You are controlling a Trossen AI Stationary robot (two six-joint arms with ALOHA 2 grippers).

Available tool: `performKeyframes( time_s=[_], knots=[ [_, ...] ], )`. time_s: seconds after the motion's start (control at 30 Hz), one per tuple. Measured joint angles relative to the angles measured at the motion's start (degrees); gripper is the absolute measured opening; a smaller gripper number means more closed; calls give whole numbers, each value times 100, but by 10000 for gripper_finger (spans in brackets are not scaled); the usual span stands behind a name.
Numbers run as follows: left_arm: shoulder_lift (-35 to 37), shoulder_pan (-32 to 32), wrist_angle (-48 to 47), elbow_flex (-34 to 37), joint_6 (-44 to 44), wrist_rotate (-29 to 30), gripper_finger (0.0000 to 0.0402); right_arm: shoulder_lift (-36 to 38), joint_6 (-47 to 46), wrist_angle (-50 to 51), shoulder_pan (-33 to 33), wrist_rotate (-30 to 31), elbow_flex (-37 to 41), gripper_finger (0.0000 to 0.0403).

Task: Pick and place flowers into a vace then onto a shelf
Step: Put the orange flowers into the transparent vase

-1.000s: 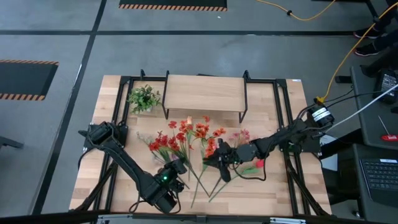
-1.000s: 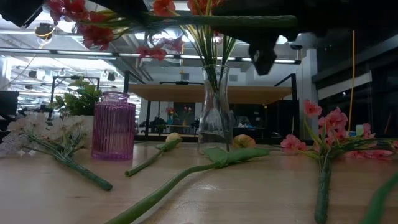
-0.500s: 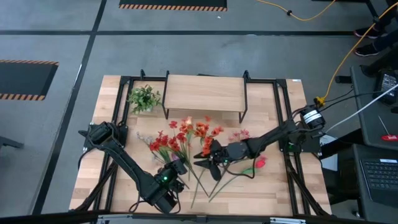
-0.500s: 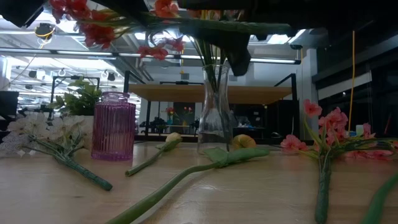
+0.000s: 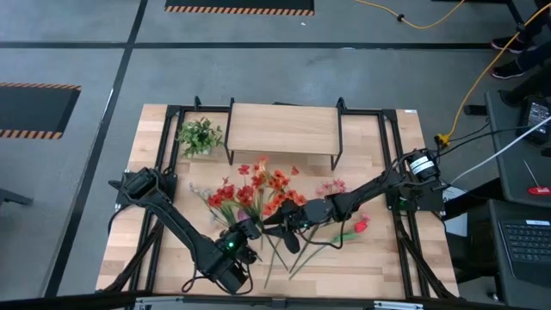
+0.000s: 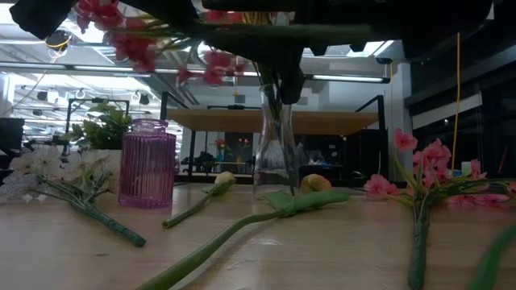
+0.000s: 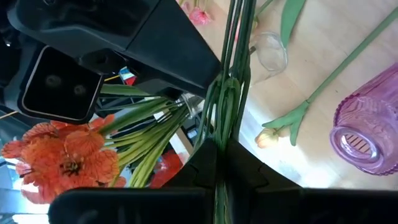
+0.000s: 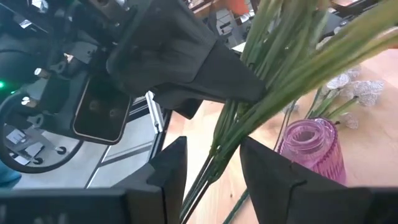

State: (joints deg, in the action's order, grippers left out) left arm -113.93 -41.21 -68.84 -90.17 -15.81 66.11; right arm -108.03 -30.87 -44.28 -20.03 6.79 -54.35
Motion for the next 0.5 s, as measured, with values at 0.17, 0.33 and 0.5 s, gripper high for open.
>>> performKeyframes(
  time_s=[0.17, 0.33, 0.5],
  knots=[
    [0, 1, 15, 0, 0, 75, 9, 0, -22, 26, 0, -69, -5, 149],
    [0, 24, 22, 0, 2, 144, 9, 0, -28, 64, -2, -90, -11, 149],
    [0, 60, 47, 0, 3, 31, 9, 0, 109, 96, 0, -92, -11, 148]
  ],
)
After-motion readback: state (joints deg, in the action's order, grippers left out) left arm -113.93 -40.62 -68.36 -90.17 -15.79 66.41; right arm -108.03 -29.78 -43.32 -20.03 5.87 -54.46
